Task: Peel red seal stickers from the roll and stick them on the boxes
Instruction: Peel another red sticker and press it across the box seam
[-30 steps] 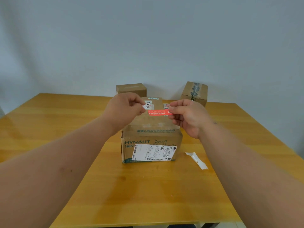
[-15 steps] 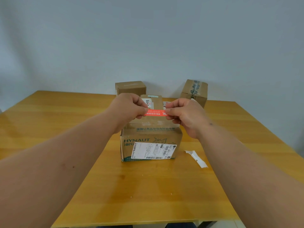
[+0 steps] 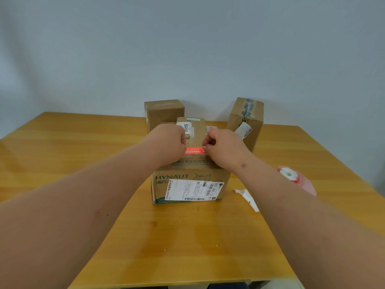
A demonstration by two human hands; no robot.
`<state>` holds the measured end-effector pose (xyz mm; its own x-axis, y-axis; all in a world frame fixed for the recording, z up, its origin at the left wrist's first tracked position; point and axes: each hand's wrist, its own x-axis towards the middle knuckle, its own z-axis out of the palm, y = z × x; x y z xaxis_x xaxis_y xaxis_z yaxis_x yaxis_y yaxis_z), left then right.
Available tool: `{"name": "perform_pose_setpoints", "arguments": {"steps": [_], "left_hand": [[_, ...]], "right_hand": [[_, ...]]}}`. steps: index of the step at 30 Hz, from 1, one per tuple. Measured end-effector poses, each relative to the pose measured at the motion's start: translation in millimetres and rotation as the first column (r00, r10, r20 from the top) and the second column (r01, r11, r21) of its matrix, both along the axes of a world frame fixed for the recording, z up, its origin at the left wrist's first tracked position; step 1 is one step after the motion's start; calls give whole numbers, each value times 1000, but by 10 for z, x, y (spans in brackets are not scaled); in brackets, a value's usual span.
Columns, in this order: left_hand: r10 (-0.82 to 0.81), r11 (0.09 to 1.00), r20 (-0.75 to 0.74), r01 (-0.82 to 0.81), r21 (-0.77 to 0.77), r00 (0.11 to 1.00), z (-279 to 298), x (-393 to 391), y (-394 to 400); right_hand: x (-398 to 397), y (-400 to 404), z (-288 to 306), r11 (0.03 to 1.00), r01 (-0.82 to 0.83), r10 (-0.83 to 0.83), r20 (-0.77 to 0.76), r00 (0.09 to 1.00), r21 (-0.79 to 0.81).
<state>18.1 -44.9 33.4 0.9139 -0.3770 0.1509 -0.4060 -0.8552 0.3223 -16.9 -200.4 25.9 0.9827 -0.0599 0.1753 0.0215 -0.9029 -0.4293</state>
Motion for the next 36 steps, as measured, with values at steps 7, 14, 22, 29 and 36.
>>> {"name": "perform_pose_setpoints", "arguments": {"steps": [7, 14, 22, 29, 36], "left_hand": [[13, 999, -13, -13, 41, 1000, -34, 61, -54], [31, 999, -62, -29, 32, 998, -24, 72, -53], [49, 999, -149, -52, -15, 988, -16, 91, -52], [68, 997, -122, -70, -14, 990, -92, 119, -78], [65, 997, -87, -61, 45, 994, -125, 150, -98]], "right_hand": [[35, 8, 1, 1000, -16, 16, -31, 999, -14], [51, 23, 33, 999, -34, 32, -60, 998, -26], [84, 55, 58, 999, -22, 19, -112, 994, -30], [103, 62, 26, 998, -29, 21, -113, 993, -64], [99, 65, 30, 996, -42, 32, -119, 992, -85]]}}
